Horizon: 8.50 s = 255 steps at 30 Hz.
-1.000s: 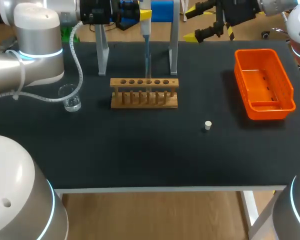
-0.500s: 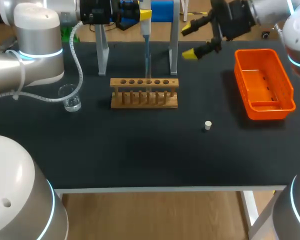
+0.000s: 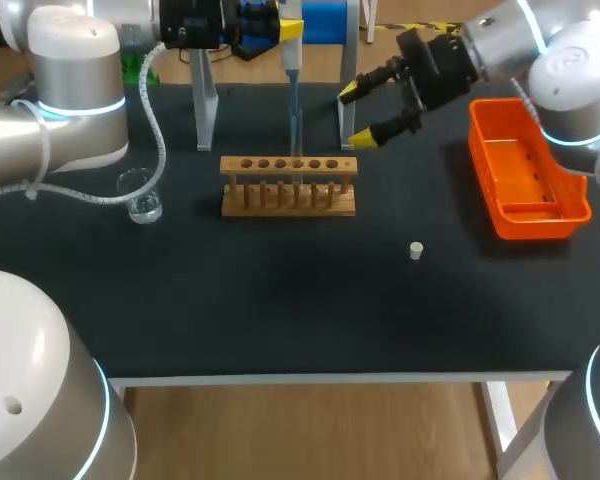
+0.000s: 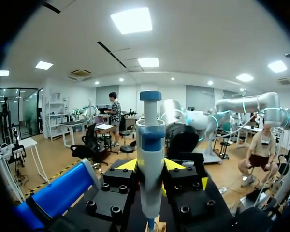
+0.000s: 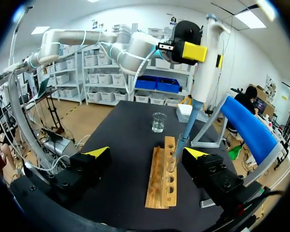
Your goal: Invert the test tube, pick up the pipette, mount the tip to pipette, aspirate from beaker and dispense into the tube, eject the tip, return the pipette, and cap with the stopper.
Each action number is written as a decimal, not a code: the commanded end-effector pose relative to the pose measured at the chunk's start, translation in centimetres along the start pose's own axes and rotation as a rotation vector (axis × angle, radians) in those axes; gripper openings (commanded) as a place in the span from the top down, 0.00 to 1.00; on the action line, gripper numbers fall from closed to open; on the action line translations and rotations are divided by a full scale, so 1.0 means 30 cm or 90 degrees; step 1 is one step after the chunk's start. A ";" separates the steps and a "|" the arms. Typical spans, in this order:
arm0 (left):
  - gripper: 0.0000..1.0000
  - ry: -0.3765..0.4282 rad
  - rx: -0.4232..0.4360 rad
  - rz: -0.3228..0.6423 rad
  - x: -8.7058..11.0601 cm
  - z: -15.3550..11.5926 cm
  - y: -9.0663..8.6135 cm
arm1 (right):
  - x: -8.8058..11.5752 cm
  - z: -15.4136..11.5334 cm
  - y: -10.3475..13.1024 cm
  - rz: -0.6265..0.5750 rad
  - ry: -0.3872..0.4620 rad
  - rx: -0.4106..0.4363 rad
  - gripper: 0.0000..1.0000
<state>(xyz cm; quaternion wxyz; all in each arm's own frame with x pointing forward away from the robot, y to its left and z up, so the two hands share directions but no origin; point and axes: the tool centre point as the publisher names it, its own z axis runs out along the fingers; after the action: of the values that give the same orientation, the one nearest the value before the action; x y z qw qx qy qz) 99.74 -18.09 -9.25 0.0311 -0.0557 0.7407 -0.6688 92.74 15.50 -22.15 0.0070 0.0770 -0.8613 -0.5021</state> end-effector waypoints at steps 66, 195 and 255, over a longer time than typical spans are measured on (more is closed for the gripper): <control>1.00 -0.002 -0.001 0.000 0.003 -0.001 -0.003 | -0.132 0.275 -0.125 0.024 -0.035 0.058 0.00; 1.00 -0.008 -0.009 0.051 0.055 0.017 -0.125 | -0.201 0.310 -0.136 -0.007 -0.031 0.089 0.00; 1.00 -0.020 -0.026 0.067 0.079 0.006 -0.281 | -0.201 0.310 -0.136 -0.007 -0.031 0.089 0.00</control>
<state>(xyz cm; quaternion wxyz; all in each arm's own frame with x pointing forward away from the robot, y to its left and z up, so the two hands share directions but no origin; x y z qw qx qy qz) 98.06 -19.45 -1.35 0.0754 -0.0259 0.7530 -0.6532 98.37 22.45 -29.97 -0.0227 0.0699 -0.8929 -0.4443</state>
